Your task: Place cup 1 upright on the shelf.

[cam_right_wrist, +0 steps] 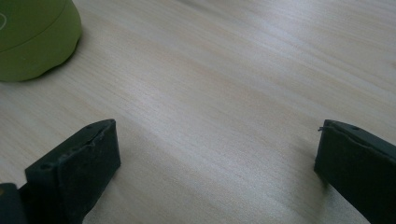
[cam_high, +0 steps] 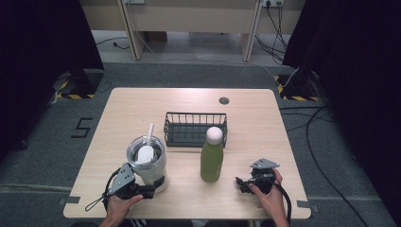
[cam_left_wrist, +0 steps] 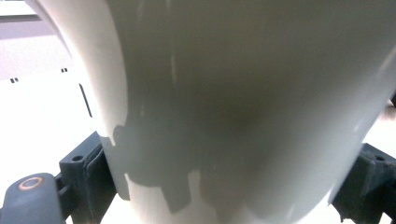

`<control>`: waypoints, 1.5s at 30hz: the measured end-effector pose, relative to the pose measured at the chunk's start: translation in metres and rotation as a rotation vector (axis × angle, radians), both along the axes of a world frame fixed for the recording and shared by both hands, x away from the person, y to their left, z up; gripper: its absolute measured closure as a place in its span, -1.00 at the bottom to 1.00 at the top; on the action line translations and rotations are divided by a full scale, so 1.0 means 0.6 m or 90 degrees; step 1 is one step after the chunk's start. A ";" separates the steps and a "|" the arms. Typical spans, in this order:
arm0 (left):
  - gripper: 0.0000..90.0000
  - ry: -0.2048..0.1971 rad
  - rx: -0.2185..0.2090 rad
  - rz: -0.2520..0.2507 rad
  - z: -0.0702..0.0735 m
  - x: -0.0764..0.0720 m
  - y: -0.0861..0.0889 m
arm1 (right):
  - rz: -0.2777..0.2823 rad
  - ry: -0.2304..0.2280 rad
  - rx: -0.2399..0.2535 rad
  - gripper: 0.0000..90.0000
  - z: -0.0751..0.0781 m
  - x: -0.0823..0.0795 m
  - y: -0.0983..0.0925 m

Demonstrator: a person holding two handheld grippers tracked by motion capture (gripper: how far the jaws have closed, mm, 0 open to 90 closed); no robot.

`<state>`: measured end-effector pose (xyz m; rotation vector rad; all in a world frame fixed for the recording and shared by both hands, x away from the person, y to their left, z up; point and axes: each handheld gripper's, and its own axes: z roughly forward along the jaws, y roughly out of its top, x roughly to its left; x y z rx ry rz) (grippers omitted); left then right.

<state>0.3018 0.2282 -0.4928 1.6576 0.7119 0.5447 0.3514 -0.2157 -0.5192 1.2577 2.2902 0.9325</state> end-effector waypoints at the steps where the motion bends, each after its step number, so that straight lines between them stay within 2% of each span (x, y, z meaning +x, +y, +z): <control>1: -0.76 0.001 0.002 -0.001 0.003 0.002 0.000 | 0.000 0.000 0.000 -0.99 0.000 0.000 0.000; 15: -0.76 0.007 -0.002 -0.006 0.030 0.023 0.003 | 0.000 0.000 0.000 -0.99 0.000 0.000 0.000; 19: -0.76 -0.010 0.007 -0.002 0.040 0.027 0.003 | -0.001 0.000 0.000 -0.99 0.000 0.000 0.000; 23: -0.76 -0.009 0.000 -0.003 0.049 0.035 0.003 | -0.001 0.000 0.000 -0.99 0.000 0.000 0.000; 37: -0.76 -0.022 0.013 -0.020 0.084 0.065 -0.009 | 0.000 0.001 0.000 -0.99 0.000 0.000 0.000; 45: -0.76 -0.033 0.010 -0.031 0.106 0.078 -0.016 | 0.000 0.000 0.000 -0.99 0.000 0.000 0.000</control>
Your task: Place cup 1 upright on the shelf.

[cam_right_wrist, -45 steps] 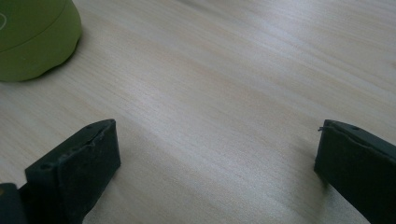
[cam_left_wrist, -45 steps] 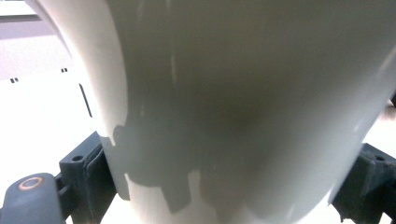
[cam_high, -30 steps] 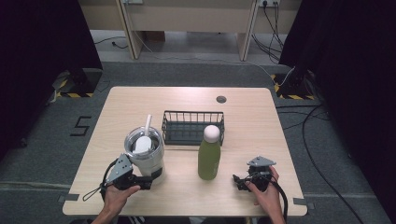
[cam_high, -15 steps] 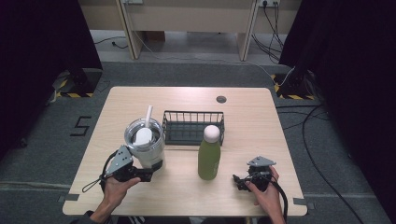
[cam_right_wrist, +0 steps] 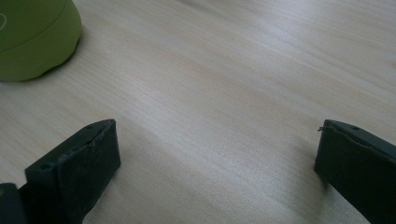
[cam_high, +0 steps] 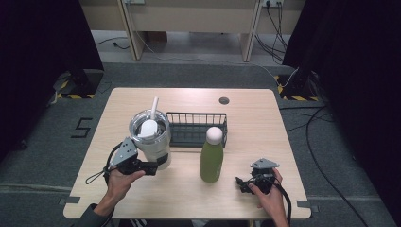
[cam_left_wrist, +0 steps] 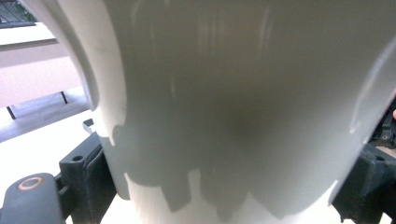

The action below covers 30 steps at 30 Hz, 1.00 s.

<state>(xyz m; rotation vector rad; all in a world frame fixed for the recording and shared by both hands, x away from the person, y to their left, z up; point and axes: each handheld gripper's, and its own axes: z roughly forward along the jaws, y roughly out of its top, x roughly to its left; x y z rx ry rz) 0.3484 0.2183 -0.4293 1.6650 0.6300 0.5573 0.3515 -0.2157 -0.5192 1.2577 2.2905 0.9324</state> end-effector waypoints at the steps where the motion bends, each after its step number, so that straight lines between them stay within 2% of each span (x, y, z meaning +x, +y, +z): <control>1: -0.76 -0.001 0.001 0.000 0.003 0.001 -0.001 | 0.001 -0.001 -0.001 -0.99 0.000 0.000 0.000; 10: -0.76 -0.011 0.003 -0.009 0.031 0.017 -0.010 | 0.000 0.000 0.000 -0.99 0.000 0.000 0.000; 15: -0.76 -0.007 -0.001 -0.013 0.048 0.027 -0.015 | 0.002 -0.001 -0.001 -0.99 0.000 0.000 0.000; 18: -0.76 -0.012 0.004 -0.011 0.055 0.033 -0.019 | 0.000 0.000 0.000 -0.99 0.000 0.000 0.000; 30: -0.76 -0.004 -0.002 -0.016 0.071 0.070 -0.036 | 0.000 0.000 0.000 -0.99 0.000 0.000 0.000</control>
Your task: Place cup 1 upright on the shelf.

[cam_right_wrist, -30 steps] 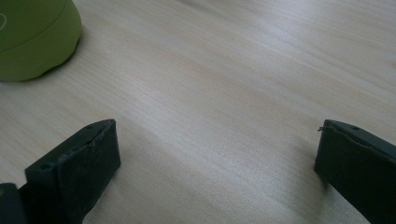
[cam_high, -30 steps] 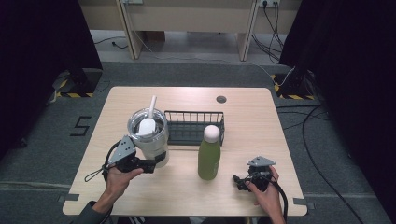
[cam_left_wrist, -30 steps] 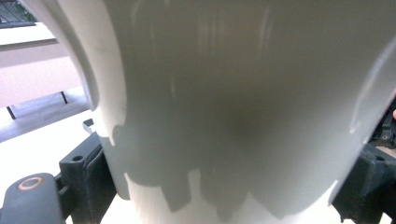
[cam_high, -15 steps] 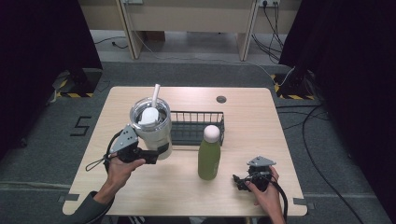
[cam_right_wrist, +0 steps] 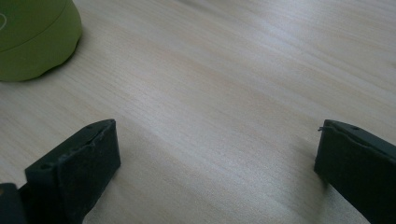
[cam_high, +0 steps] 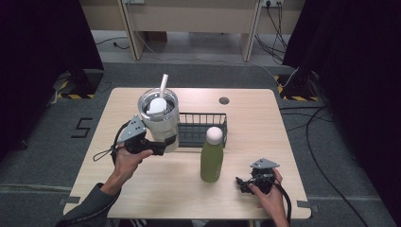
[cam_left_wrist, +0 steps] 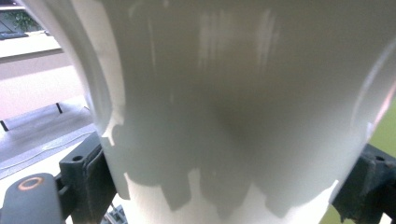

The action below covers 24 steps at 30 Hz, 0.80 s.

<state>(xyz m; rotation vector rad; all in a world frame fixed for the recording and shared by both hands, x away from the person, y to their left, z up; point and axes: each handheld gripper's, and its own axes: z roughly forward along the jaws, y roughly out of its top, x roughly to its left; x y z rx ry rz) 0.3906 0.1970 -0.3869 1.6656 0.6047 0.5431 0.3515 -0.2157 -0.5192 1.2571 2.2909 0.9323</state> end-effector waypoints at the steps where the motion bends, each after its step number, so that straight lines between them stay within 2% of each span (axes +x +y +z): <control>1: -0.76 -0.001 -0.001 0.001 0.001 0.004 -0.001 | 0.001 -0.001 -0.001 -0.99 0.000 0.000 0.000; 24: -0.76 0.009 -0.013 0.028 0.012 0.089 -0.020 | 0.002 0.001 -0.002 -0.99 0.000 0.000 0.000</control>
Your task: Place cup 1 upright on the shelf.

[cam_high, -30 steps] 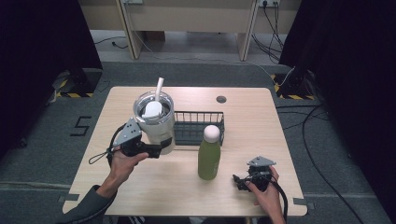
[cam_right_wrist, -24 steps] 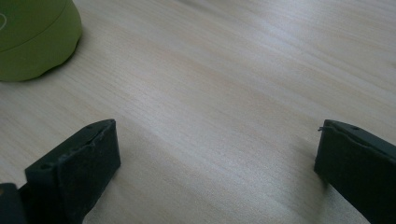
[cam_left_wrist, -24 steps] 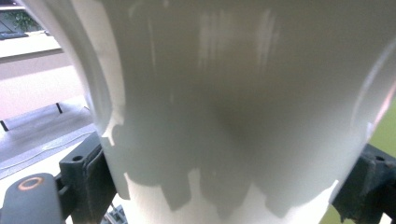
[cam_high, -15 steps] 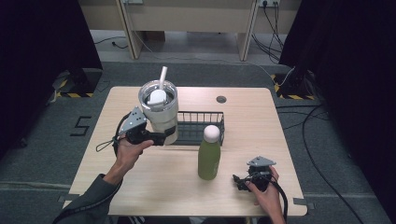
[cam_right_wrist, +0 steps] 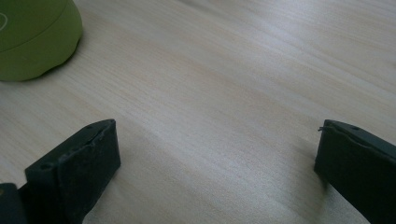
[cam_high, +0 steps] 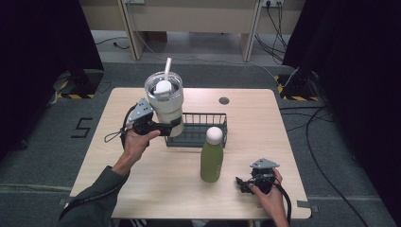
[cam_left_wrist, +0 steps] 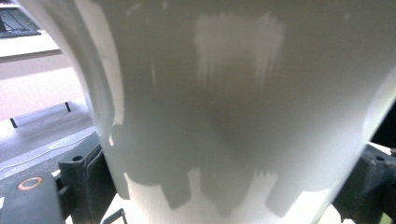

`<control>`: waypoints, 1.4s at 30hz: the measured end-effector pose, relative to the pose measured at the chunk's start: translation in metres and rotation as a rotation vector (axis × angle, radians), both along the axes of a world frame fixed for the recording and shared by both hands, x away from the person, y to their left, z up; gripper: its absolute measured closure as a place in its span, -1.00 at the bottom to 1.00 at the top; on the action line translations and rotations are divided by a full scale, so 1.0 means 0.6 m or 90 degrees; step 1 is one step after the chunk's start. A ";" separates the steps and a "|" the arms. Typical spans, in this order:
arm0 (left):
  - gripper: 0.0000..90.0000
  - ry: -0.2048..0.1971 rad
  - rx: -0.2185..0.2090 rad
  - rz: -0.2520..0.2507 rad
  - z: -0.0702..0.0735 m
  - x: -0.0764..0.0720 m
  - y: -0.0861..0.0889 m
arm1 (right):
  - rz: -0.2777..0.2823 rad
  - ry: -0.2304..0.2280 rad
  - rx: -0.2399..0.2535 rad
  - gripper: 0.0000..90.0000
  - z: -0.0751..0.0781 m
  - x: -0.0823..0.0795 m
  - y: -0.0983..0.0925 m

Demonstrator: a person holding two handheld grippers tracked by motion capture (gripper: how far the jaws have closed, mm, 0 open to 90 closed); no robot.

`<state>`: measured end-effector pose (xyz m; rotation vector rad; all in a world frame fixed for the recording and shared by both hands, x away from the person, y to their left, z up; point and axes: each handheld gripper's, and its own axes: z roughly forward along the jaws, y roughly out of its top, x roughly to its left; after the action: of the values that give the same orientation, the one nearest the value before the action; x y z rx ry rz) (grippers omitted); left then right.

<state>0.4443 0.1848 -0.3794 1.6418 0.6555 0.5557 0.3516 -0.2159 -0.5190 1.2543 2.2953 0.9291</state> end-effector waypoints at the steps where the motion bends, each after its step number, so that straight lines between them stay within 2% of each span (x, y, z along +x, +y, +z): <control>1: -0.76 0.000 0.000 0.001 0.000 0.003 -0.002 | 0.003 -0.003 -0.002 -0.99 0.000 0.001 -0.001; 8: -0.76 -0.006 0.002 0.004 -0.003 0.023 -0.016 | 0.002 0.000 0.000 -0.99 0.000 0.000 0.000; 12: -0.76 -0.003 -0.006 0.004 -0.008 0.032 -0.023 | 0.002 0.000 0.000 -0.99 0.000 0.000 0.000; 24: -0.76 0.005 -0.008 0.020 -0.024 0.059 -0.031 | 0.004 0.000 -0.001 -0.99 0.000 0.001 -0.001; 42: -0.76 0.012 -0.003 0.030 -0.052 0.080 -0.046 | 0.005 -0.001 -0.002 -0.99 0.000 0.001 -0.001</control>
<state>0.4921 0.1573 -0.4106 1.6326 0.7110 0.5729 0.3519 -0.2163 -0.5187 1.2440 2.3009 0.9279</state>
